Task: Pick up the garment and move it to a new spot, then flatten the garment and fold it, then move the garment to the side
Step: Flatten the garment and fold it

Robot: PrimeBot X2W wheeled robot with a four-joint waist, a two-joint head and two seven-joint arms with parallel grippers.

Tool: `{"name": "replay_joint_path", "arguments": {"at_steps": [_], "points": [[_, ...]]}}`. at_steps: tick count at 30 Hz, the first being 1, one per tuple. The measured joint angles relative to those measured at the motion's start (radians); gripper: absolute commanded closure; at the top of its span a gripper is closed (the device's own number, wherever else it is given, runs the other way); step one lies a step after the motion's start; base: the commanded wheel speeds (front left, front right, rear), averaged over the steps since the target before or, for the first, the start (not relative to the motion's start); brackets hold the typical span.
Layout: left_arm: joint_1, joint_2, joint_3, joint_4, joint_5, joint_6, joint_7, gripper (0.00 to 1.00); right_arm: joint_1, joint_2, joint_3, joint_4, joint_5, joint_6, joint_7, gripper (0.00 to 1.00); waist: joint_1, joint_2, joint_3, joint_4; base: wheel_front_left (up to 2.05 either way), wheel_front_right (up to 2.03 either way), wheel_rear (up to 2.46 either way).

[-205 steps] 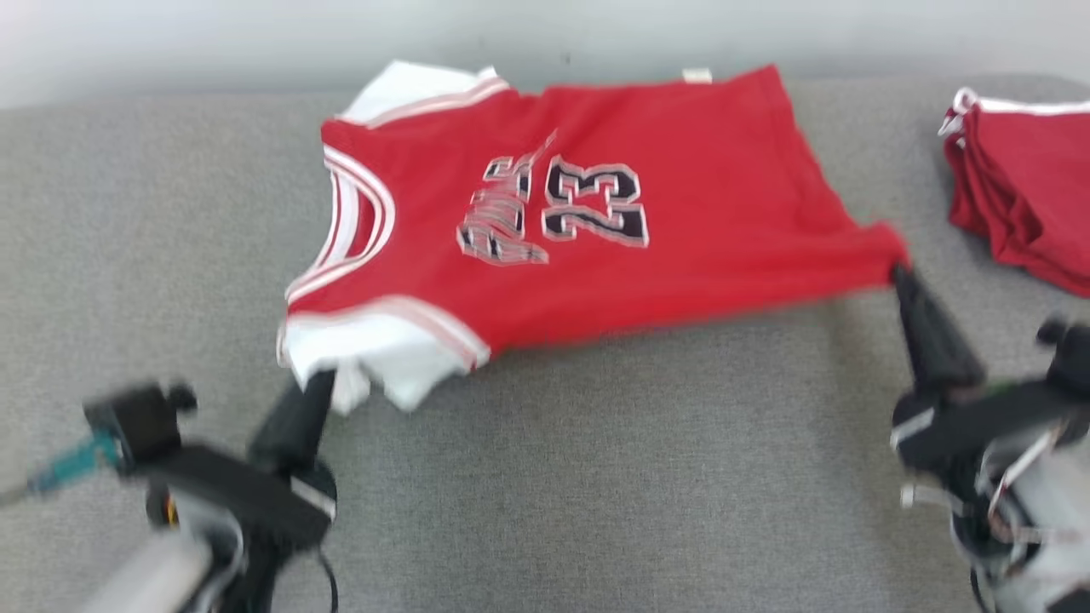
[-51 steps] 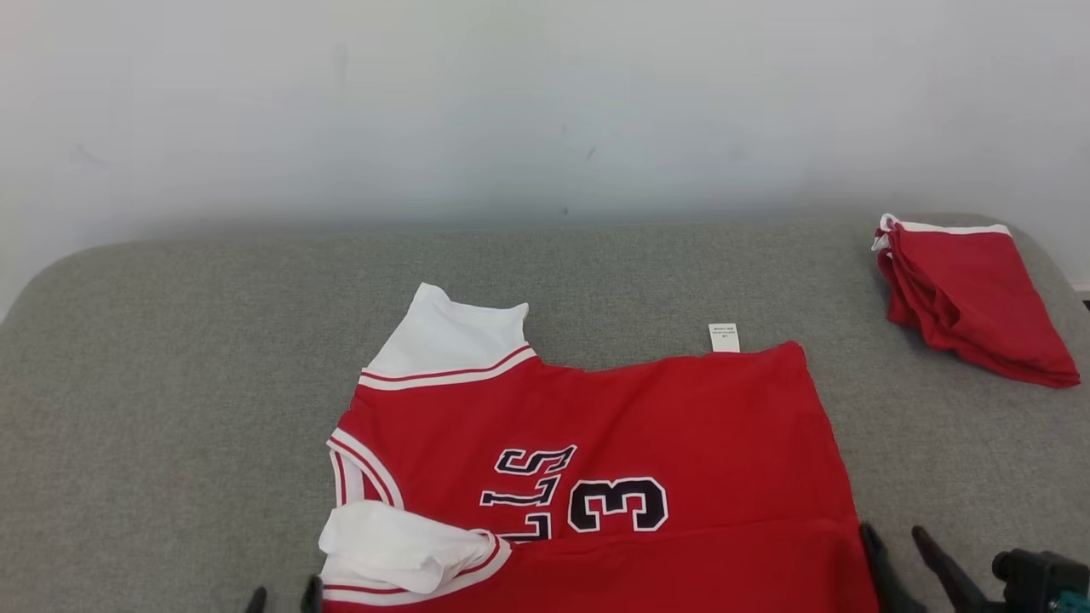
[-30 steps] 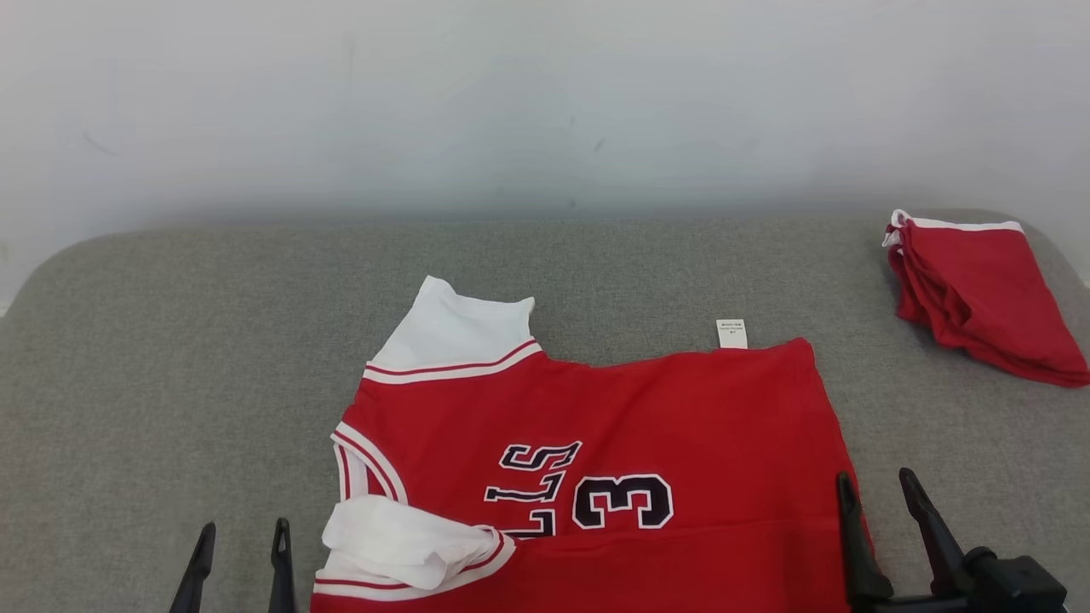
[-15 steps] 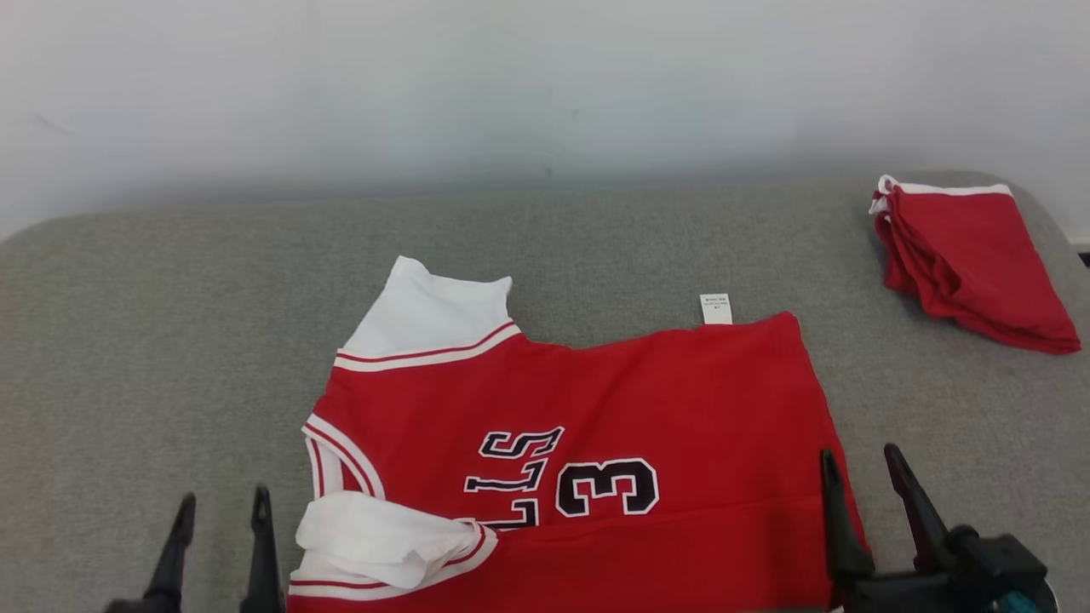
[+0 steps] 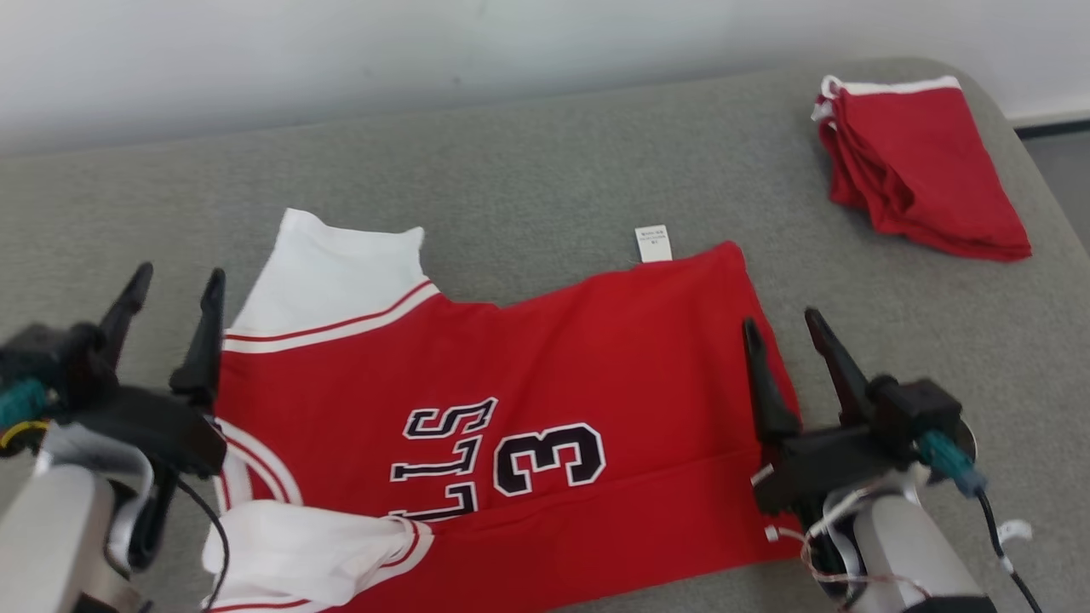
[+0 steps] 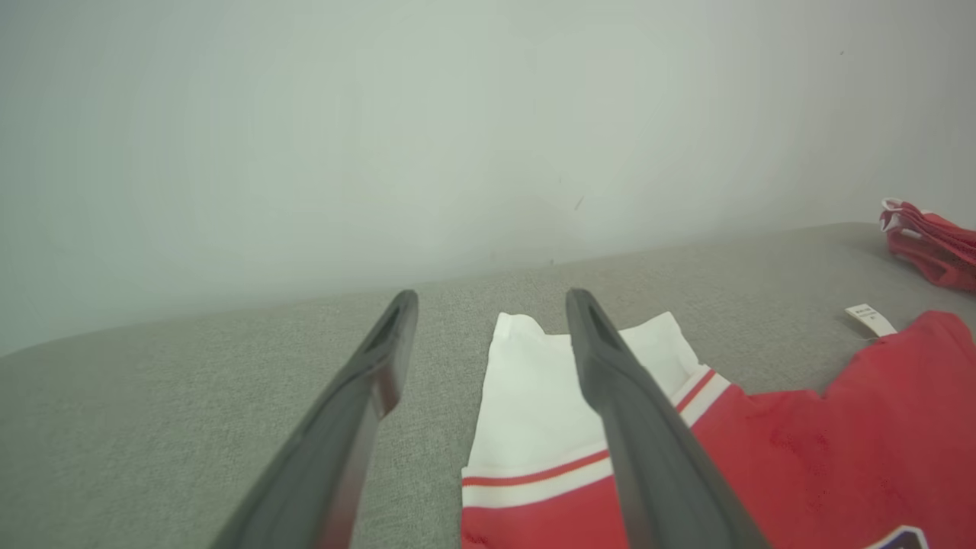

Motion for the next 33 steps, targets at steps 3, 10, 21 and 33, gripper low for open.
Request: {"name": "replay_joint_path", "arguments": {"at_steps": [3, 10, 21, 33], "points": [[-0.075, 0.073, -0.084, 0.020, -0.102, 0.000, 0.078, 0.00, -0.074, 0.004, 0.024, 0.028, 0.011, 0.000, 0.000, 0.00, 0.0000, 0.0000, 0.031, -0.033, 0.00, 0.00, 0.00], [-0.227, 0.214, -0.222, 0.084, -0.232, 0.000, 0.196, 0.00, -0.167, 0.019, 0.063, 0.069, 0.029, 0.000, 0.000, 0.00, 0.0000, 0.0000, 0.104, -0.098, 0.00, 0.00, 0.00], [-0.404, 0.276, -0.352, 0.204, -0.293, 0.000, 0.261, 0.00, -0.199, 0.038, 0.084, 0.072, 0.053, 0.000, 0.000, 0.00, 0.0000, 0.0001, 0.216, -0.166, 0.00, 0.00, 0.00], [-0.479, 0.266, -0.463, 0.297, -0.321, 0.000, 0.258, 1.00, -0.211, 0.043, 0.086, 0.075, 0.049, 0.000, 0.000, 0.00, -0.0002, 0.0000, 0.244, -0.195, 0.00, 0.00, 0.00]]}}
